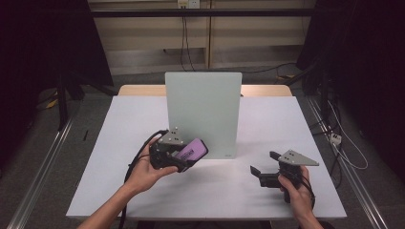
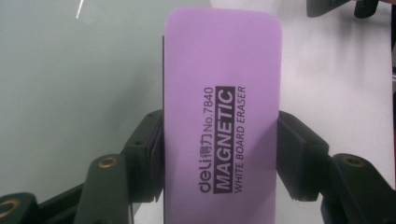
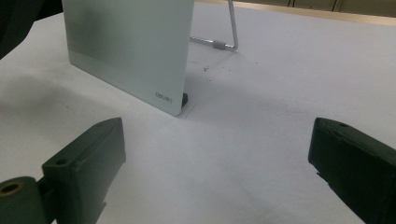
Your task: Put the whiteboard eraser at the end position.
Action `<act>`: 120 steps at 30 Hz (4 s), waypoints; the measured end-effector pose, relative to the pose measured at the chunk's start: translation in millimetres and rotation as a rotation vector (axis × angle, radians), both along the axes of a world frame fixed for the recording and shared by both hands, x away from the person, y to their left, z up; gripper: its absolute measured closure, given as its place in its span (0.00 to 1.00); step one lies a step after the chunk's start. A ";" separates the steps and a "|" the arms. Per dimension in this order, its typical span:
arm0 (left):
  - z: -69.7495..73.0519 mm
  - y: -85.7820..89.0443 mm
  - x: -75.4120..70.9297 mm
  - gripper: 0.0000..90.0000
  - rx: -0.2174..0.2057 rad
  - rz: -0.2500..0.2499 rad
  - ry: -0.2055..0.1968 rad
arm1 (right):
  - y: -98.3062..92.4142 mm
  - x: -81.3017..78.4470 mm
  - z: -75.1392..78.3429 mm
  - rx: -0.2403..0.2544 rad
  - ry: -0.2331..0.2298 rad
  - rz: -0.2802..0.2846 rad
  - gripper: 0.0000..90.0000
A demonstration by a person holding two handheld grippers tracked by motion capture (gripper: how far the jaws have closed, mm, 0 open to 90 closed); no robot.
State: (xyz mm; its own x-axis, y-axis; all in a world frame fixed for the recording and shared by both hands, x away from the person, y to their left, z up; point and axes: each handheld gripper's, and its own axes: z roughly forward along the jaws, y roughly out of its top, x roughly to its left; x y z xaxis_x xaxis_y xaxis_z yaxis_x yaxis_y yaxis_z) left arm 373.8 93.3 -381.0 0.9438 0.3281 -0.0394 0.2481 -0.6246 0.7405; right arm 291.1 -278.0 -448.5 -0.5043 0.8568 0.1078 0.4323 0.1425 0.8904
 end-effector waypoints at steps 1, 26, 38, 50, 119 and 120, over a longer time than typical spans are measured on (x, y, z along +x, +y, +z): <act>0.0 -0.5 0.0 0.46 0.004 -0.004 0.000 | 0.2 0.0 0.0 0.000 0.001 0.002 0.05; -17.6 -29.1 -7.3 0.46 0.139 -0.103 0.073 | 3.4 1.8 0.6 0.001 0.000 0.007 0.05; -35.5 -47.4 -4.9 0.46 0.212 -0.119 0.148 | 3.2 1.2 0.8 -0.002 0.000 0.008 0.05; -45.2 -59.0 -3.3 0.45 0.236 -0.132 0.164 | 3.4 1.7 0.4 0.000 0.001 0.010 0.05; -11.6 -7.2 4.7 0.07 -0.100 0.138 -0.016 | 3.9 1.5 0.2 -0.004 0.001 0.008 0.05; -11.0 -6.3 4.1 0.07 -0.095 0.144 -0.020 | 3.9 1.7 0.1 -0.003 0.000 0.007 0.05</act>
